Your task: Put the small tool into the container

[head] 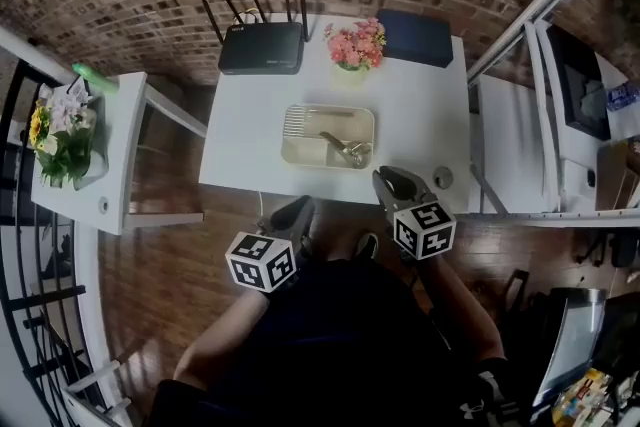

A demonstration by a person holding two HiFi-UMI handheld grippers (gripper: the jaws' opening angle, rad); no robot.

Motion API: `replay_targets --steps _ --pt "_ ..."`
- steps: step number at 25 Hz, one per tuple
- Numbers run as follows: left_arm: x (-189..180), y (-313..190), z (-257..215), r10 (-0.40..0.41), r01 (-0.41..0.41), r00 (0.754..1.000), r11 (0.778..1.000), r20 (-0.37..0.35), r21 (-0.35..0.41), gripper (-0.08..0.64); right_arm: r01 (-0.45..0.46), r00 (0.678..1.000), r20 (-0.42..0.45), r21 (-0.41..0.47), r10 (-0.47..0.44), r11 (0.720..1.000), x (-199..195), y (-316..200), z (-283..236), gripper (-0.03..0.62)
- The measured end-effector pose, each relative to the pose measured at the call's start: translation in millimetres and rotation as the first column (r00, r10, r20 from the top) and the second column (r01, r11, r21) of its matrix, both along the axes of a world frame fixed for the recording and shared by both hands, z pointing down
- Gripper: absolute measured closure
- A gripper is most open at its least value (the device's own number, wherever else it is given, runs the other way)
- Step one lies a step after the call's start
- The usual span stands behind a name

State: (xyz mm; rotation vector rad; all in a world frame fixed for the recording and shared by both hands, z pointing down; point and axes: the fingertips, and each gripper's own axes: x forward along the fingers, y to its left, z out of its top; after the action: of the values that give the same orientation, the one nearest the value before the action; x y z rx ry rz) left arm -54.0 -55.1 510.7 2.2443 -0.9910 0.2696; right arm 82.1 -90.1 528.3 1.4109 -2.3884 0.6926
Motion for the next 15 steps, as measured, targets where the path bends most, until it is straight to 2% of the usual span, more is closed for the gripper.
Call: replay_targets --steps 7,15 --pt "16.4 2.5 0.2 0.044 -0.044 0.999 0.999 0.008 -0.003 0.551 -0.086 0.99 0.12 0.047 0.08 0.995 16.8 15.2 -27.6 0.572" --pt "25.4 4.7 2.1 0.069 -0.069 0.998 0.998 0.003 -0.01 0.551 -0.091 0.986 0.151 0.131 0.071 0.987 15.6 29.0 -51.6 0.581"
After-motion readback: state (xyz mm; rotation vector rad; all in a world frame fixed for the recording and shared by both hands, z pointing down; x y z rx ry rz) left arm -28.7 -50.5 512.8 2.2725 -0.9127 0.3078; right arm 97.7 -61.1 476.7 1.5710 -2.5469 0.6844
